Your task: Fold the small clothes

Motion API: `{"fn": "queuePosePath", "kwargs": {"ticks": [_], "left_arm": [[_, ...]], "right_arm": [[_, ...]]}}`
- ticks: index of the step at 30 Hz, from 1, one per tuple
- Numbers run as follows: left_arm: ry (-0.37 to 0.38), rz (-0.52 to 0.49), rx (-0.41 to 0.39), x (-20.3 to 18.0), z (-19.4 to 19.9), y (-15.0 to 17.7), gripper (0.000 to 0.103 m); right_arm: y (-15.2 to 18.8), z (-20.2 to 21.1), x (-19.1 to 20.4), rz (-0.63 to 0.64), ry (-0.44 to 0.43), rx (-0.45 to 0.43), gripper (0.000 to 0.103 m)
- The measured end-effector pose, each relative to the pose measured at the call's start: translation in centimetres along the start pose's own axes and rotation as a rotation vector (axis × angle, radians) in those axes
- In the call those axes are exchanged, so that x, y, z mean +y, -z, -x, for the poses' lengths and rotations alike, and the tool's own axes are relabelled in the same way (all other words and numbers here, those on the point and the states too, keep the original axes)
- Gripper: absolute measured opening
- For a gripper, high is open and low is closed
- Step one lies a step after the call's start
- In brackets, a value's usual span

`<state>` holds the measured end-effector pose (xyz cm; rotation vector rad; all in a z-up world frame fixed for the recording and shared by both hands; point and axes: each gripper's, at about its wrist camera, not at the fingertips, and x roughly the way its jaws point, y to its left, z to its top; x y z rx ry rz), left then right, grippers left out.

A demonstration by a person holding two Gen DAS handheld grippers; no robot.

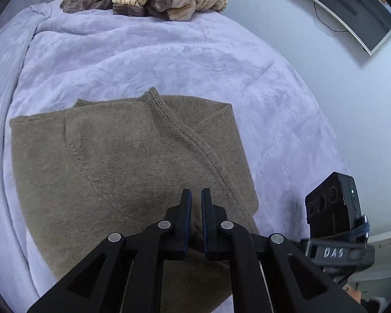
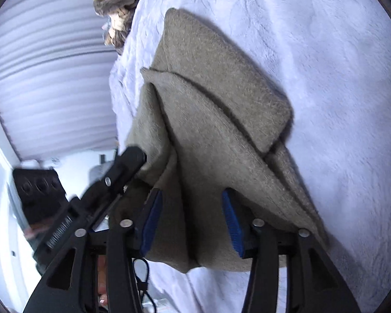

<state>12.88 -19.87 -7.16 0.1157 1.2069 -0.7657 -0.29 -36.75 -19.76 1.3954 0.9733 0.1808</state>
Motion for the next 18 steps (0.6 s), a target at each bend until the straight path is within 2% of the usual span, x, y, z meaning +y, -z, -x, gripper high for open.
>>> {"fn": "queuePosePath", "kwargs": {"ticks": [1, 2, 3, 4, 6, 10, 15, 18], "left_arm": [[-0.014, 0.001, -0.014, 0.3, 0.7, 0.1, 0.017], [-0.038, 0.013, -0.027, 0.9, 1.6, 0.1, 0.031], [-0.057, 0.028, -0.044, 1.5, 2.3, 0.2, 0.075], [-0.082, 0.051, -0.092, 2.2, 3.6, 0.6, 0.095], [-0.092, 0.076, -0.154, 3.6, 5.3, 1.0, 0.095], [-0.18, 0.175, -0.168, 7.8, 7.1, 2.4, 0.095], [-0.311, 0.359, -0.12, 15.2, 6.1, 5.0, 0.095], [-0.343, 0.42, -0.06, 17.9, 3.8, 6.3, 0.095]], "right_arm": [[-0.1, 0.2, 0.0, -0.014, -0.03, -0.006, 0.064], [-0.2, -0.1, 0.0, -0.026, -0.06, -0.01, 0.069], [-0.5, -0.2, 0.2, -0.034, -0.086, -0.011, 0.075], [-0.8, -1.0, 0.5, -0.034, -0.103, -0.008, 0.078], [-1.4, -1.9, 1.2, -0.029, -0.128, 0.026, 0.079], [-3.1, -4.5, 2.9, 0.016, -0.101, 0.119, 0.079], [-4.3, -7.3, 6.2, 0.151, -0.018, 0.236, 0.081], [-5.1, -9.2, 6.9, 0.177, 0.018, 0.268, 0.081]]}}
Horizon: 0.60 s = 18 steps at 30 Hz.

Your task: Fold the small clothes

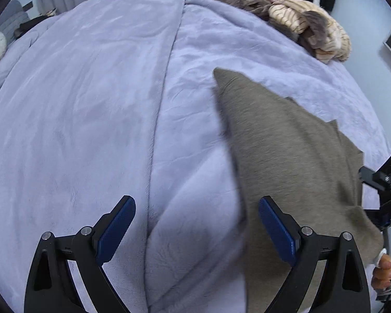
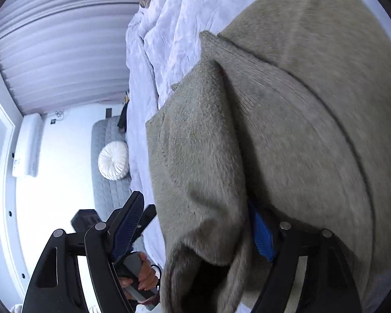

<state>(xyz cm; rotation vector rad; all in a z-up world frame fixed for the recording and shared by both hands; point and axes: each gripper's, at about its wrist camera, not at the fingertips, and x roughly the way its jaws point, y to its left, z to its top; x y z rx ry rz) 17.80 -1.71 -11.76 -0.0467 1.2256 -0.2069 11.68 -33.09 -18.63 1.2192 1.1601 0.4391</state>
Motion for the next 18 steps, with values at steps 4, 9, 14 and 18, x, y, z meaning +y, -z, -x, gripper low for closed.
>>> {"fn": "queuePosePath", "kwargs": {"ticks": [4, 9, 14, 18], "left_arm": [[-0.027, 0.004, 0.04, 0.0, -2.0, 0.7, 0.095], [0.029, -0.03, -0.02, -2.3, 0.2, 0.2, 0.095], [0.031, -0.178, -0.053, -6.9, -0.3, 0.2, 0.095], [0.055, -0.209, 0.002, -8.7, -2.7, 1.3, 0.097]], "right_arm": [[-0.1, -1.7, 1.8, 0.057, 0.069, 0.017, 0.015], [2.1, 3.2, 7.3, 0.259, -0.021, -0.139, 0.015], [3.8, 8.5, 5.4, 0.277, 0.126, -0.235, 0.015], [3.5, 9.3, -2.2, 0.056, 0.268, -0.228, 0.016]]}}
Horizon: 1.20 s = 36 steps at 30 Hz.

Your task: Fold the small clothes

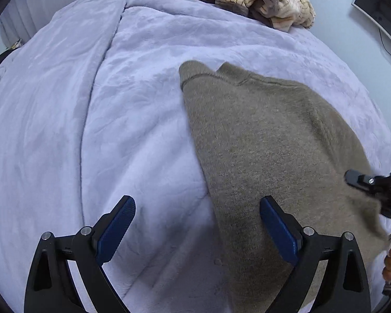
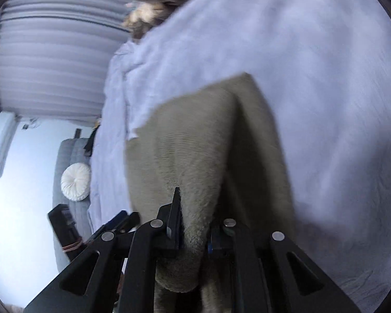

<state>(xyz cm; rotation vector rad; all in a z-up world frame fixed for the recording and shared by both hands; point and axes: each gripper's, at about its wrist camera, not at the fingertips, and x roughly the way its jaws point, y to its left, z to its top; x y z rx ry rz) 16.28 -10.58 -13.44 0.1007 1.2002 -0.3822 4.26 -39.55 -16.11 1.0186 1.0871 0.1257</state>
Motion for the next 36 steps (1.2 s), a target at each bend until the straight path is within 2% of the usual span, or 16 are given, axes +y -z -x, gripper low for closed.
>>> {"fn": "queuePosePath", "kwargs": {"ticks": [4, 8, 11, 12, 13, 14, 17, 21, 24, 27, 29, 30, 31, 32, 34, 36], "left_arm": [[0.009, 0.016, 0.005, 0.0, 0.0, 0.3, 0.097], [-0.016, -0.014, 0.019, -0.6, 0.9, 0.6, 0.097], [-0.014, -0.031, 0.033, -0.8, 1.6, 0.9, 0.097], [0.001, -0.033, 0.042, -0.7, 1.8, 1.3, 0.097], [0.015, -0.032, 0.051, -0.5, 2.1, 1.8, 0.097], [0.031, -0.028, 0.06, -0.3, 2.3, 2.4, 0.097], [0.087, 0.013, 0.094, 0.7, 2.8, 4.2, 0.097], [0.103, 0.093, 0.155, 2.2, 2.6, 6.2, 0.097], [0.111, 0.124, 0.172, 2.6, 2.5, 7.2, 0.097], [0.101, 0.126, 0.165, 2.3, 2.7, 7.2, 0.097], [0.11, 0.132, 0.144, 2.1, 3.5, 6.9, 0.097], [0.11, 0.131, 0.136, 2.2, 3.8, 6.7, 0.097], [0.11, 0.128, 0.129, 2.2, 4.2, 6.6, 0.097], [0.11, 0.121, 0.121, 2.3, 4.5, 6.6, 0.097], [0.108, 0.096, 0.108, 2.5, 5.1, 6.4, 0.097], [0.097, 0.071, 0.113, 2.2, 4.8, 6.5, 0.097]], "right_arm": [[0.7, -0.5, -3.1, -0.111, -0.053, -0.021, 0.015], [0.3, -0.8, -1.1, -0.051, 0.041, -0.019, 0.016], [-0.1, -0.1, 0.7, -0.016, 0.058, -0.017, 0.026], [0.1, 0.4, 0.8, -0.019, 0.034, -0.012, 0.044], [0.6, 1.2, 0.8, -0.021, 0.008, -0.016, 0.068], [1.0, 1.8, 0.8, -0.017, -0.011, -0.024, 0.074], [3.8, 4.6, 0.6, -0.011, -0.04, -0.049, 0.075], [8.7, 6.2, -1.9, -0.128, -0.128, -0.065, 0.075], [11.0, 3.9, -1.9, -0.177, -0.156, -0.025, 0.075], [11.2, 0.0, -0.9, -0.193, -0.204, -0.003, 0.075], [10.5, -2.6, -0.2, -0.191, -0.187, -0.005, 0.073], [10.2, -3.7, 0.0, -0.205, -0.184, -0.006, 0.062], [9.9, -4.5, 0.1, -0.227, -0.191, 0.004, 0.025], [9.8, -5.1, 0.5, -0.244, -0.225, 0.017, 0.008], [10.2, -4.9, 2.0, -0.203, -0.257, 0.012, 0.008], [11.1, -4.5, 3.2, -0.151, -0.247, 0.019, 0.008]]}}
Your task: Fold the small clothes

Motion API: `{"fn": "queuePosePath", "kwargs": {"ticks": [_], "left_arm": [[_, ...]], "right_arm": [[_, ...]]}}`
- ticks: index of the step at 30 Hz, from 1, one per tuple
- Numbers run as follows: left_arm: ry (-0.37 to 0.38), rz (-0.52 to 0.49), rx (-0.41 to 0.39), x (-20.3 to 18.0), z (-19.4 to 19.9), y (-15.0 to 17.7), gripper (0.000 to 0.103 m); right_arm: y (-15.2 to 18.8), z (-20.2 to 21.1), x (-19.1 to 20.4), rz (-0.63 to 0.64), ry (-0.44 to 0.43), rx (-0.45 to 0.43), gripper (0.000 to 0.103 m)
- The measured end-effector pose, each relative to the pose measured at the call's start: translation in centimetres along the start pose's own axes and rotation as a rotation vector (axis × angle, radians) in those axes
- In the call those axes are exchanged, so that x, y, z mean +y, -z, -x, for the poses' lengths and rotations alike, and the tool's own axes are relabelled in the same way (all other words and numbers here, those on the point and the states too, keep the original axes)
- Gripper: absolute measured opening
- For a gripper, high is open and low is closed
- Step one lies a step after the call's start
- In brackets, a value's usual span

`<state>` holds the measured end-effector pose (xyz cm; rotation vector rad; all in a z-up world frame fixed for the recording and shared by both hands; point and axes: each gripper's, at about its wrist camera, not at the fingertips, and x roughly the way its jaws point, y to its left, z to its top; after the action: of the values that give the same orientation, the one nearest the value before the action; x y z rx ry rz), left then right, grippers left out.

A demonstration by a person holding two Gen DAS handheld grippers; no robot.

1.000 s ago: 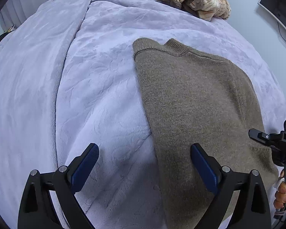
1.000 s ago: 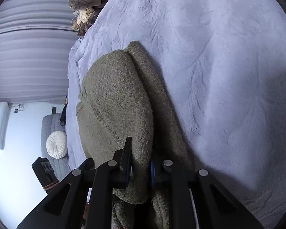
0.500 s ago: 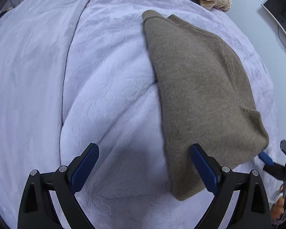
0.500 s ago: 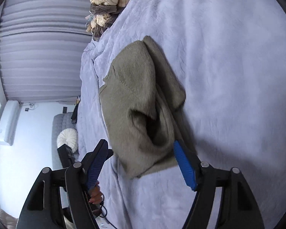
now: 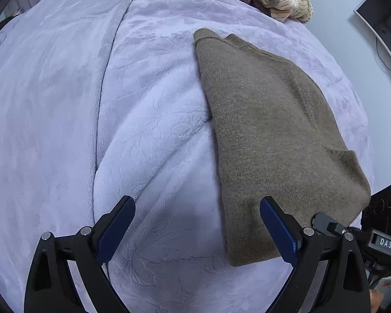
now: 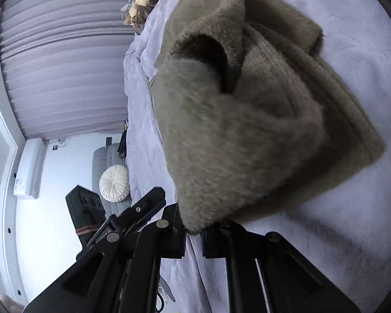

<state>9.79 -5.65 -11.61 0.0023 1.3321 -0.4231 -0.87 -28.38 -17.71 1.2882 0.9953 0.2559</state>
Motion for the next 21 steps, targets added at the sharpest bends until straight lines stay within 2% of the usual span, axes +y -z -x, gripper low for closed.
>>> {"fn": "queuePosePath", "kwargs": {"ticks": [2, 4, 5, 6, 7, 8, 9, 10, 13, 16, 18, 21], "left_arm": [[-0.006, -0.021, 0.03, -0.7, -1.3, 0.2, 0.097], [-0.057, -0.08, 0.061, -1.8, -3.2, 0.7, 0.097], [-0.106, -0.12, 0.088, -2.4, -4.3, 1.2, 0.097], [-0.115, -0.141, 0.101, -2.7, -4.9, 1.7, 0.097], [-0.11, -0.15, 0.096, -2.9, -5.0, 2.1, 0.097], [-0.106, -0.147, 0.087, -2.8, -4.8, 2.3, 0.097], [-0.103, -0.141, 0.085, -2.7, -4.7, 2.4, 0.097], [-0.099, -0.132, 0.089, -2.6, -4.7, 2.4, 0.097], [-0.086, -0.101, 0.1, -2.1, -4.7, 2.4, 0.097], [-0.093, -0.102, 0.098, -2.1, -4.8, 2.4, 0.097], [-0.101, -0.098, 0.098, -1.8, -4.6, 2.5, 0.097], [-0.107, -0.087, 0.096, -2.0, -4.0, 2.5, 0.097]], "right_arm": [[0.8, -0.4, -0.8, -0.015, 0.052, 0.003, 0.008], [1.1, -1.0, -2.9, -0.05, 0.162, -0.001, 0.008], [1.1, -1.1, -3.9, -0.091, 0.157, 0.001, 0.008], [1.0, -1.0, -4.2, -0.121, 0.138, 0.007, 0.008], [0.9, -0.7, -3.9, -0.118, 0.157, 0.016, 0.008], [0.8, -0.4, -3.1, -0.083, 0.193, 0.026, 0.009], [0.7, 0.2, -2.0, -0.025, 0.24, 0.036, 0.016], [0.7, 0.9, -0.9, 0.027, 0.275, 0.036, 0.016], [0.5, 3.6, 2.1, 0.125, 0.261, -0.001, 0.016], [-0.3, 4.7, 4.9, 0.214, 0.263, -0.03, 0.016], [-1.4, 3.7, 6.3, 0.27, 0.299, -0.025, 0.016], [-3.1, 1.2, 6.3, 0.312, 0.41, 0.0, 0.016]]}}
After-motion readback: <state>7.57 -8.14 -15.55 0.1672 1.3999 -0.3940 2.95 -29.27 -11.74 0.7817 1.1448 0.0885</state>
